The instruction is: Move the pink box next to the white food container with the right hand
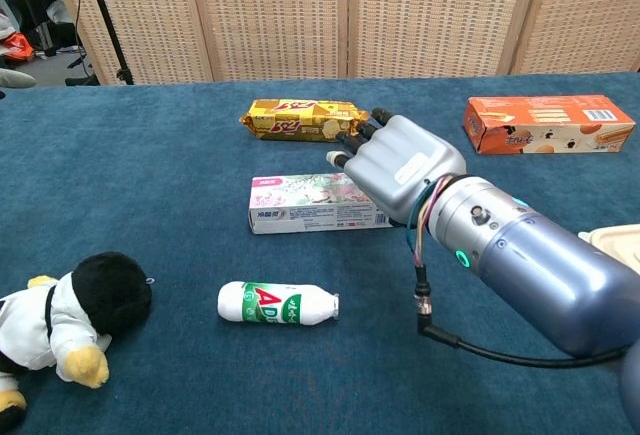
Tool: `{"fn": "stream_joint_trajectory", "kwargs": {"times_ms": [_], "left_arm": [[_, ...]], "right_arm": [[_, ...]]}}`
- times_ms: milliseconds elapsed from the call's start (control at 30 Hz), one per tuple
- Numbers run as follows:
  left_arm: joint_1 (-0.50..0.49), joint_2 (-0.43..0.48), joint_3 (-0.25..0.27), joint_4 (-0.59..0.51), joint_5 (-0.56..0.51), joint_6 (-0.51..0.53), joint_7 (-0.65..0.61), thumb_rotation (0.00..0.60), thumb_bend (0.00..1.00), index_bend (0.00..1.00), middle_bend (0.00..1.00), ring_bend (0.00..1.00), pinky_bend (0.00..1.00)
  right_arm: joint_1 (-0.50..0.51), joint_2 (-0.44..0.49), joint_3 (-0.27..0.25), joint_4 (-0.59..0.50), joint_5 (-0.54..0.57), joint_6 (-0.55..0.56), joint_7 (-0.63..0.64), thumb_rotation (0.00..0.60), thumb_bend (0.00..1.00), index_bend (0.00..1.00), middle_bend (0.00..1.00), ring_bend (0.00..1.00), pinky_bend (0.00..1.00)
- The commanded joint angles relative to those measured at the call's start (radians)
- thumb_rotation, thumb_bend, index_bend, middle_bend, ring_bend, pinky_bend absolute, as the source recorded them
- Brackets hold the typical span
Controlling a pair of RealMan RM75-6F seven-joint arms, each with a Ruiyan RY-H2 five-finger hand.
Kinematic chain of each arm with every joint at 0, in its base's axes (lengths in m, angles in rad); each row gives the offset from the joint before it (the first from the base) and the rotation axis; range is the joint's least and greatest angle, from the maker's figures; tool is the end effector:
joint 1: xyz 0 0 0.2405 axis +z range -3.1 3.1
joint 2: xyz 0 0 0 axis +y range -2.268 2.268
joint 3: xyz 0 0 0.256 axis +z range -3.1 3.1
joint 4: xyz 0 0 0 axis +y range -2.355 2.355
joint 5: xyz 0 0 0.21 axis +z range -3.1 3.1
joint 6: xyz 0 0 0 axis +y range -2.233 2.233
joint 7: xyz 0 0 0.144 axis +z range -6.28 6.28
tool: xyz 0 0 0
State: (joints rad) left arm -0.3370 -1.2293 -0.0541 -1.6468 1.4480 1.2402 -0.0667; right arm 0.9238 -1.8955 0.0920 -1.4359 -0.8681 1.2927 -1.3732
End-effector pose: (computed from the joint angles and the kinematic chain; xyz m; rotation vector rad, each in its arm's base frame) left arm -0.2548 0.2470 0.0901 -1.5929 -1.1156 -1.0571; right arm -0.0717 -0.3053 -0.0930 1.9200 -0.1415 0.4566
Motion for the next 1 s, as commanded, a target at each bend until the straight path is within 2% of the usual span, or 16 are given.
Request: {"fn": "stream_joint_trajectory", "kwargs": {"times_ms": [33,300,1000], "left_arm": [[0.004,0.009,0.000,-0.008,0.004,0.007,-0.005,0.600,0.00,0.00,0.00,0.00,0.00],[0.008,0.029,-0.001,-0.022,0.009,0.014,-0.026,0.600,0.00,0.00,0.00,0.00,0.00],[0.009,0.053,0.000,-0.036,0.017,0.012,-0.058,0.600,0.00,0.00,0.00,0.00,0.00]], "right_arm": [[0.003,0.000,-0.040,-0.012,-0.021,-0.001,-0.061,0.600,0.92,0.04,0.00,0.00,0.00],[0.006,-0.023,-0.050,-0.029,-0.037,0.002,-0.118,0.600,0.92,0.04,0.00,0.00,0.00],[0.080,-0.132,0.035,0.044,0.005,-0.050,-0.231,0.600,0.90,0.04,0.00,0.00,0.00]]}}
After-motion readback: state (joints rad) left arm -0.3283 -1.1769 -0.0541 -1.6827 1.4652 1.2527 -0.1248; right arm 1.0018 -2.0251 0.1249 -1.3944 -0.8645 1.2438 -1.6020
